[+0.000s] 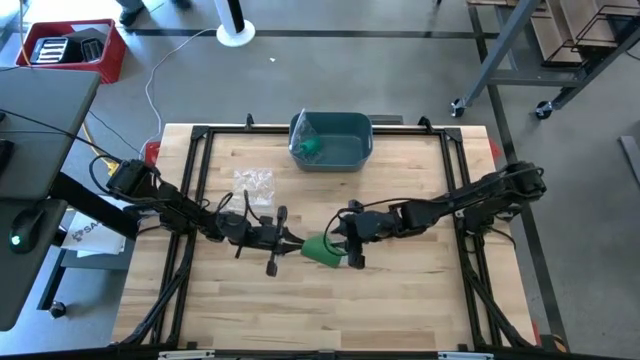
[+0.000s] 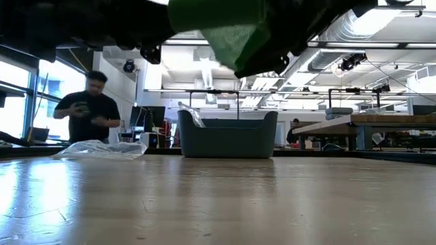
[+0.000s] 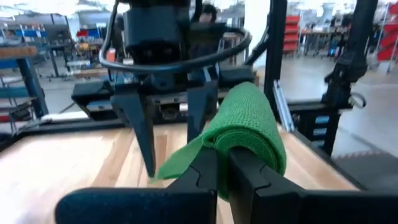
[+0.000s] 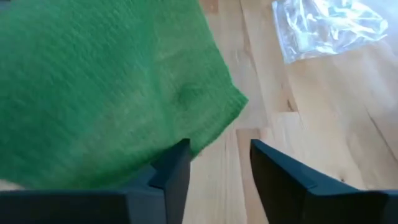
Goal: Roll bandage
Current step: Roll the green bandage
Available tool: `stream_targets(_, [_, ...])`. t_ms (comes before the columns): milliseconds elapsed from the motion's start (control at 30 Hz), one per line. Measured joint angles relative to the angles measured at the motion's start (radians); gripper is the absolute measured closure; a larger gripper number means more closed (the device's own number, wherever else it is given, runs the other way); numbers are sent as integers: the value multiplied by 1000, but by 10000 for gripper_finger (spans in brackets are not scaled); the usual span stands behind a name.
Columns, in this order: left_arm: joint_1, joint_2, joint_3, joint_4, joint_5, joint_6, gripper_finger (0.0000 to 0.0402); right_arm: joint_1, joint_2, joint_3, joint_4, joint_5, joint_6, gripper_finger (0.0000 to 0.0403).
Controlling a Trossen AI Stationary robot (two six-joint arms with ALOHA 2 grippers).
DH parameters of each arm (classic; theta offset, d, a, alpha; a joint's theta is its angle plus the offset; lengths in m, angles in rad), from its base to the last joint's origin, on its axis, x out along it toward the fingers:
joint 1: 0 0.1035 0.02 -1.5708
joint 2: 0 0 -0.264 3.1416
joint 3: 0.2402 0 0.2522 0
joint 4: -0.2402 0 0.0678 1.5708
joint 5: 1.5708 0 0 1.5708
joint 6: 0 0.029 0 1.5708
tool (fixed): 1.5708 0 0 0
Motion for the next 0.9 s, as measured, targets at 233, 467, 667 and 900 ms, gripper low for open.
stream_targets(233, [-13,0,0,89,-9,28,397,24,-82,0,-96,-3,17,236])
stream_targets(467, [-18,-4,0,153,-10,44,397,132,-190,0,-147,124,-55,236])
stream_targets(667, [-18,-5,0,181,-11,44,397,274,-229,1,-88,395,-178,236])
stream_targets(900, [-18,-5,0,192,-34,44,397,332,-182,1,101,491,-342,236])
